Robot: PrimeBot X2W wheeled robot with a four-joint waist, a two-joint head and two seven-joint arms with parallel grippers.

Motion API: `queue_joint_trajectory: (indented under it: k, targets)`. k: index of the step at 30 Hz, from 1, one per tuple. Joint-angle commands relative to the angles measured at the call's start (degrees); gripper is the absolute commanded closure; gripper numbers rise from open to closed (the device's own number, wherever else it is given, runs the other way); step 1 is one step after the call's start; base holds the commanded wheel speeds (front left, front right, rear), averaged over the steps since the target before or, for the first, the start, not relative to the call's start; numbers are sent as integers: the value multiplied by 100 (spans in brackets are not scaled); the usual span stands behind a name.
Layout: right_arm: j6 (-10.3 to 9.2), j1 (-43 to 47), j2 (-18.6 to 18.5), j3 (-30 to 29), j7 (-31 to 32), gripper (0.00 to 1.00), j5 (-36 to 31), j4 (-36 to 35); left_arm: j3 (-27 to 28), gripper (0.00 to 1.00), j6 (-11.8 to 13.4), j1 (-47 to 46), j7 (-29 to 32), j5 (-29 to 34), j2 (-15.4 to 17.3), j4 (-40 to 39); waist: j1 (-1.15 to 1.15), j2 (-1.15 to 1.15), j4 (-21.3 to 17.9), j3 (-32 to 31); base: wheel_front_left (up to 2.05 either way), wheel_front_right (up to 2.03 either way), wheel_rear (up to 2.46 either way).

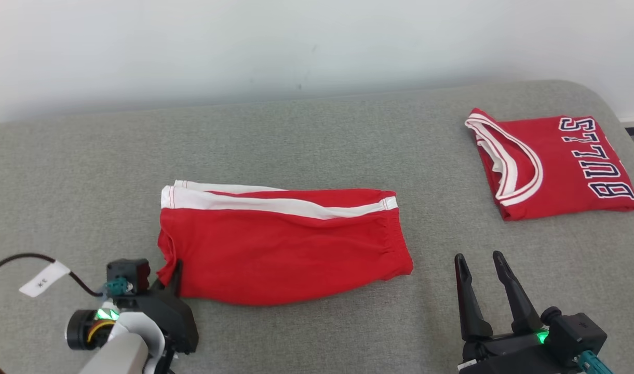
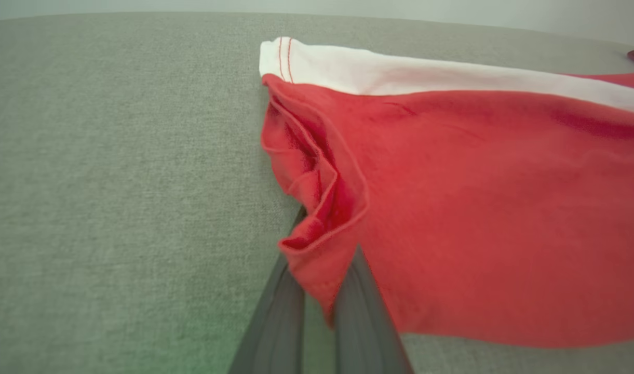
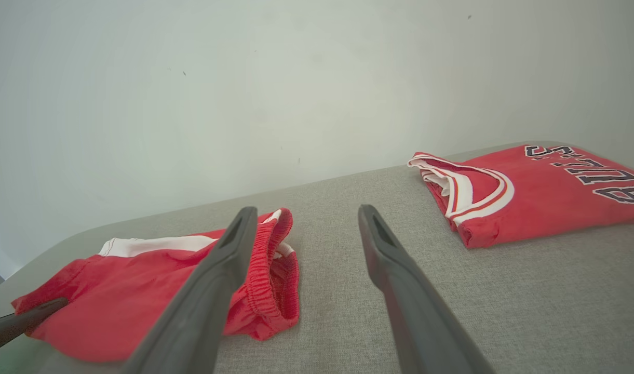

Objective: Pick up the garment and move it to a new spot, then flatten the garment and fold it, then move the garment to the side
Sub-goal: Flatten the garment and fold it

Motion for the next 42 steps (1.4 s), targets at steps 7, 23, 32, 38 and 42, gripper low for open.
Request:
queue_joint_trajectory:
  k: [7, 23, 32, 38, 42]
  targets:
    - [3, 95, 48, -30, -24, 0, -22, 89, 256, 91, 220, 465, -69, 1, -72, -505, 0, 0, 126, -9, 0, 0, 0]
    - [3, 27, 72, -284, -24, 0, -76, 27, 1988, 0, 932, 2110, -62, 2102, 189, -3575, 0, 0, 271, -249, 0, 0, 0]
    - [3, 345, 84, -626, -24, 0, -96, 336, 3031, 0, 788, 3649, -63, 3151, -221, -4884, 0, 0, 469, -554, 0, 0, 0]
    - [3, 264, 83, -649, -24, 0, -108, 662, 3336, 0, 542, 3952, -63, 3460, -494, -4927, 0, 0, 679, -630, 0, 0, 0]
    - [3, -3, 85, -534, -24, 0, -214, 1061, 3496, 0, 409, 3938, -63, 3616, -639, -4880, 0, 0, 821, -657, 0, 0, 0]
